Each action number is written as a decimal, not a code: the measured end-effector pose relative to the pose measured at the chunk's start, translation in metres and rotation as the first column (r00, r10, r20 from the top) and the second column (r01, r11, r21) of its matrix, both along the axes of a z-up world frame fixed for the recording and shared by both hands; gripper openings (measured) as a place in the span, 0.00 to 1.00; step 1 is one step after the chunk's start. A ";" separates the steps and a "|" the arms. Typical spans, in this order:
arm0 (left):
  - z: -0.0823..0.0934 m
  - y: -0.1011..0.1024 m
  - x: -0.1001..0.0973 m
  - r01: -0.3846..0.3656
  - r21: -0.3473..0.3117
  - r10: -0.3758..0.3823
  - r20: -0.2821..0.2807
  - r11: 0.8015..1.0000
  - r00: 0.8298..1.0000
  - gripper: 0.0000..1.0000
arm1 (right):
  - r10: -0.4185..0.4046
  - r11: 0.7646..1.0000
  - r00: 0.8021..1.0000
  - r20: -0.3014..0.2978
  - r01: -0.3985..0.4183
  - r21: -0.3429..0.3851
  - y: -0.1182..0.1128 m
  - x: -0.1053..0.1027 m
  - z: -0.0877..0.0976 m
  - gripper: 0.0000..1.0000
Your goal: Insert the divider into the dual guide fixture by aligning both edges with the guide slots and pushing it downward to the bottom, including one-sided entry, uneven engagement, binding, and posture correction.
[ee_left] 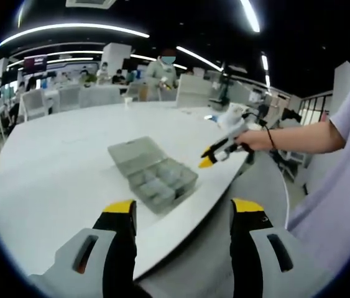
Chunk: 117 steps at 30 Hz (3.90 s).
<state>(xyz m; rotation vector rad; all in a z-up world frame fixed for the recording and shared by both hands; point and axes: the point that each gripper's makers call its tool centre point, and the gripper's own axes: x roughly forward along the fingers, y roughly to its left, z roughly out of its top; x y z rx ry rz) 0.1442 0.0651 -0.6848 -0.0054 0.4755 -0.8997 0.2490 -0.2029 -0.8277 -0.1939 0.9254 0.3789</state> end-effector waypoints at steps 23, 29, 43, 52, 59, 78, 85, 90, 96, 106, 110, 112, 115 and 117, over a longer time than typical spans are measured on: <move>-0.002 0.011 0.012 -0.020 0.006 0.020 -0.009 1.000 1.000 0.59 | -0.218 0.976 0.973 -0.072 0.218 -0.005 -0.008 0.016 -0.034 0.38; -0.004 0.014 0.015 -0.028 0.008 0.028 -0.013 1.000 1.000 0.59 | -0.258 0.966 0.962 -0.085 0.258 -0.007 -0.008 0.018 -0.039 0.38; -0.002 0.017 0.021 -0.036 0.010 0.036 -0.009 0.999 0.999 0.59 | -0.278 0.960 0.956 -0.092 0.277 -0.033 -0.008 0.025 -0.043 0.38; -0.003 0.019 0.021 -0.038 0.012 0.038 -0.011 0.999 0.999 0.59 | -0.301 0.953 0.950 -0.088 0.298 -0.048 -0.007 0.023 -0.042 0.37; -0.002 0.018 0.023 -0.029 0.013 0.029 -0.010 0.999 1.000 0.59 | -0.308 0.951 0.947 -0.091 0.304 -0.049 -0.007 0.021 -0.041 0.36; 0.002 0.013 0.028 -0.015 0.017 0.015 -0.001 1.000 1.000 0.59 | -0.300 0.954 0.946 -0.121 0.294 -0.066 -0.008 0.019 -0.042 0.28; 0.003 0.013 0.027 -0.020 0.023 0.020 0.000 1.000 1.000 0.59 | -0.285 0.958 0.950 -0.126 0.280 -0.062 -0.008 0.020 -0.042 0.27; 0.002 0.012 0.025 -0.018 0.029 0.018 0.001 0.999 1.000 0.58 | -0.281 0.960 0.951 -0.128 0.277 -0.051 -0.008 0.020 -0.043 0.26; 0.003 0.010 0.027 -0.014 0.032 0.013 0.003 0.999 1.000 0.58 | -0.276 0.961 0.954 -0.115 0.274 -0.029 -0.007 0.022 -0.040 0.26; 0.002 0.007 0.028 -0.008 0.032 0.008 0.002 0.999 1.000 0.58 | -0.265 0.964 0.958 -0.110 0.265 -0.013 -0.007 0.021 -0.035 0.26; 0.002 0.007 0.028 -0.008 0.031 0.008 0.000 0.999 1.000 0.58 | -0.260 0.965 0.960 -0.102 0.261 -0.004 -0.008 0.021 -0.032 0.26; 0.001 0.007 0.029 -0.008 0.031 0.008 -0.002 0.999 1.000 0.58 | -0.254 0.967 0.962 -0.096 0.255 -0.001 -0.008 0.021 -0.030 0.26; 0.001 0.006 0.030 -0.008 0.030 0.008 -0.004 1.000 1.000 0.58 | -0.251 0.968 0.964 -0.084 0.252 0.005 -0.009 0.021 -0.027 0.26; 0.000 0.006 0.030 -0.008 0.029 0.008 -0.006 1.000 1.000 0.57 | -0.250 0.968 0.965 -0.076 0.251 0.017 -0.008 0.021 -0.023 0.26</move>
